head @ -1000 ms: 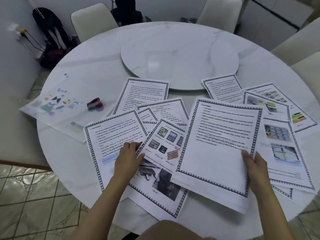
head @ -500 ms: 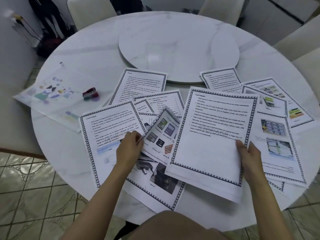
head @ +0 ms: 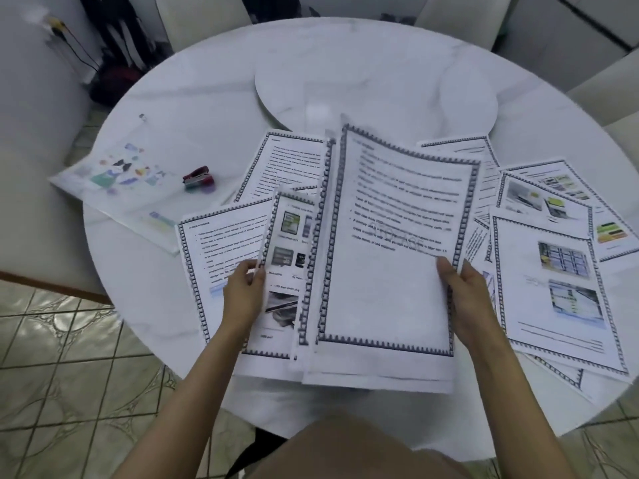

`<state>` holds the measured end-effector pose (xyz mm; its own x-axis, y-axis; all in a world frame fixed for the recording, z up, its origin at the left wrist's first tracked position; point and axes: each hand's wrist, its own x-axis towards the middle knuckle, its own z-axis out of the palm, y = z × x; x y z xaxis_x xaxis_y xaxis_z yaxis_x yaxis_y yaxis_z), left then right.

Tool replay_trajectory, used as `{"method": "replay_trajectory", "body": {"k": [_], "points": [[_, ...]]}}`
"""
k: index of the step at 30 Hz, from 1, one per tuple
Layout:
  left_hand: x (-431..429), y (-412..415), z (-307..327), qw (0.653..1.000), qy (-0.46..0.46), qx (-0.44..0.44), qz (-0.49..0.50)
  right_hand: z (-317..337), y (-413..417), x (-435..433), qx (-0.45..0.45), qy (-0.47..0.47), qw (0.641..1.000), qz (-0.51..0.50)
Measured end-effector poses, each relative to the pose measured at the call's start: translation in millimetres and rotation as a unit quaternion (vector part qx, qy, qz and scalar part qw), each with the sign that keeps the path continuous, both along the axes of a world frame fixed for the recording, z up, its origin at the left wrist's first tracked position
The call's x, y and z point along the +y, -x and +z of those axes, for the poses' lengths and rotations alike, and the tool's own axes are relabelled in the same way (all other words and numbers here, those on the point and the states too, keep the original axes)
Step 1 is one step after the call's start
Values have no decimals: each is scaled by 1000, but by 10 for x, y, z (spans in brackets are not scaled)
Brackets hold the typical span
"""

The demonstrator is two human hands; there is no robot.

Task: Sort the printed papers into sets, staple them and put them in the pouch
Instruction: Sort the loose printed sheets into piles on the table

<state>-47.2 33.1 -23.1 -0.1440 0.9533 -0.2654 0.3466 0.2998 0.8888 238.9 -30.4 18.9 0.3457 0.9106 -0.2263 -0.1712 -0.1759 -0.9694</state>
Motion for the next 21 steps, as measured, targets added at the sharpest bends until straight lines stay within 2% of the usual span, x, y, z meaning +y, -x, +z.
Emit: {"method": "replay_trajectory", "body": {"k": [6, 10, 16, 21], "points": [[-57, 89, -212, 996, 86, -19, -22, -514, 199, 81, -96, 115, 988, 28], [-43, 62, -139, 992, 108, -47, -48, -601, 337, 67, -131, 155, 978, 51], [-65, -54, 0, 993, 48, -49, -95, -563, 581, 117, -164, 150, 969, 104], [-3, -3, 180, 990, -31, -86, -108, -392, 630, 159, -175, 100, 977, 74]]}}
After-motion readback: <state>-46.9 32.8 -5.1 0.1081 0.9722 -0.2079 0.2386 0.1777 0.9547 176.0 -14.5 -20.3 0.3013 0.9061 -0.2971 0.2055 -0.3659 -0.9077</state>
